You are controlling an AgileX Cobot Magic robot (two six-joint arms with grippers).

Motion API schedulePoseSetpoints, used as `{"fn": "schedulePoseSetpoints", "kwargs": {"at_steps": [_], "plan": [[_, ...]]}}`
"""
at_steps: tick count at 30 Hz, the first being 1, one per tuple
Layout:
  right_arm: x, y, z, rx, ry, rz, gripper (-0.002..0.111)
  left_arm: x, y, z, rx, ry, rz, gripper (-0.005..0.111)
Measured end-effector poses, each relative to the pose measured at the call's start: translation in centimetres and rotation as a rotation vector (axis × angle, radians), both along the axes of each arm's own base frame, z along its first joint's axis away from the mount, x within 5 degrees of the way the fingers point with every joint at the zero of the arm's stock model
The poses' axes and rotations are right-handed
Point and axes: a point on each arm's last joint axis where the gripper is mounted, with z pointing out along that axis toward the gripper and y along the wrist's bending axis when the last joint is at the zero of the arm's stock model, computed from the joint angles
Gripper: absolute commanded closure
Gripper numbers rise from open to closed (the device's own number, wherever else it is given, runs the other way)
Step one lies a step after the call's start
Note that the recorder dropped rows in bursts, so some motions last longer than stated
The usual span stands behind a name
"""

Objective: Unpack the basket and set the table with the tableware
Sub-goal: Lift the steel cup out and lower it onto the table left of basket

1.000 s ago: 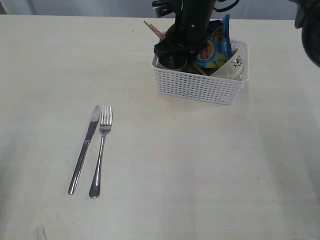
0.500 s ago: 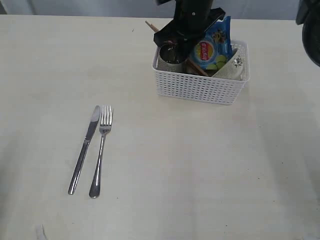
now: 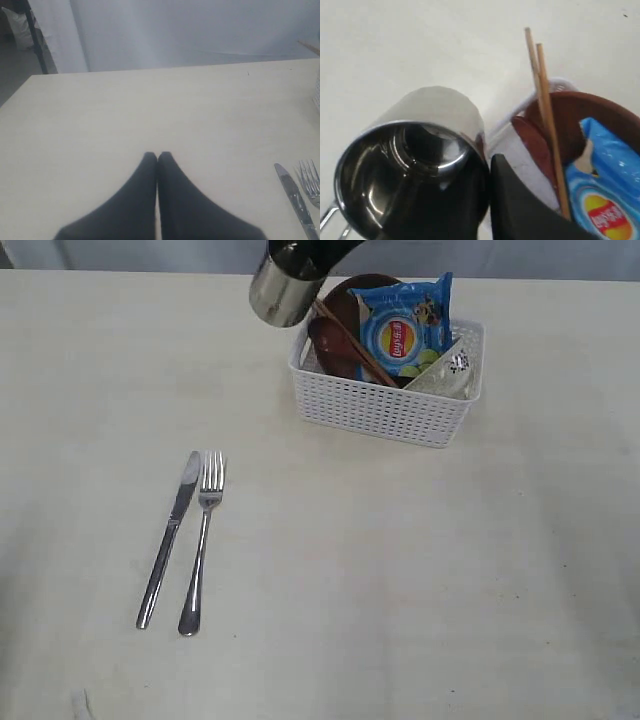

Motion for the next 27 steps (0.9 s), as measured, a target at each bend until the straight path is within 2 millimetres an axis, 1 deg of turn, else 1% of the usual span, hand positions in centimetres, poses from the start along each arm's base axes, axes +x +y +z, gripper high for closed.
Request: {"fn": "schedulePoseSetpoints", "kwargs": {"at_steps": [4, 5, 6, 7, 8, 9, 10, 11, 12, 13, 16, 19, 22, 27], "plan": [[-0.5, 1.0, 0.5, 0.071, 0.025, 0.018, 0.109, 0.0, 0.0, 0.0, 0.0, 0.0, 0.0, 0.107], [-1.2, 2.0, 0.5, 0.07, 0.023, 0.042, 0.109, 0.0, 0.0, 0.0, 0.0, 0.0, 0.0, 0.107], [-1.5, 2.5, 0.5, 0.066, 0.022, 0.054, 0.109, 0.0, 0.0, 0.0, 0.0, 0.0, 0.0, 0.107], [-2.5, 4.2, 0.2, 0.047, 0.022, 0.09, 0.109, 0.0, 0.0, 0.0, 0.0, 0.0, 0.0, 0.107], [-3.0, 5.0, -0.1, 0.038, 0.021, 0.103, 0.109, 0.0, 0.0, 0.0, 0.0, 0.0, 0.0, 0.107], [-3.9, 6.9, -0.8, 0.013, 0.0, 0.126, 0.109, 0.0, 0.0, 0.0, 0.0, 0.0, 0.0, 0.107], [-4.4, 7.8, -1.2, -0.008, -0.013, 0.136, 0.109, 0.0, 0.0, 0.0, 0.0, 0.0, 0.0, 0.107], [-4.7, 8.8, -2.1, -0.044, -0.026, 0.138, 0.109, 0.0, 0.0, 0.0, 0.0, 0.0, 0.0, 0.107], [-4.9, 9.3, -2.9, -0.075, -0.035, 0.136, 0.109, 0.0, 0.0, 0.0, 0.0, 0.0, 0.0, 0.107], [-4.9, 9.7, -3.7, -0.108, -0.039, 0.129, 0.109, 0.0, 0.0, 0.0, 0.0, 0.0, 0.0, 0.107], [-4.2, 10.3, -7.8, -0.178, 0.009, 0.107, 0.109, 0.0, 0.0, 0.0, 0.0, 0.0, 0.0, 0.107], [-3.6, 10.7, -9.8, -0.187, 0.007, 0.101, 0.109, 0.0, 0.0, 0.0, 0.0, 0.0, 0.0, 0.107], [-3.1, 11.1, -10.2, -0.15, -0.034, 0.092, 0.109, 0.0, 0.0, 0.0, 0.0, 0.0, 0.0, 0.107], [-2.9, 11.3, -11.1, -0.147, -0.03, 0.081, 0.109, 0.0, 0.0, 0.0, 0.0, 0.0, 0.0, 0.107]]}}
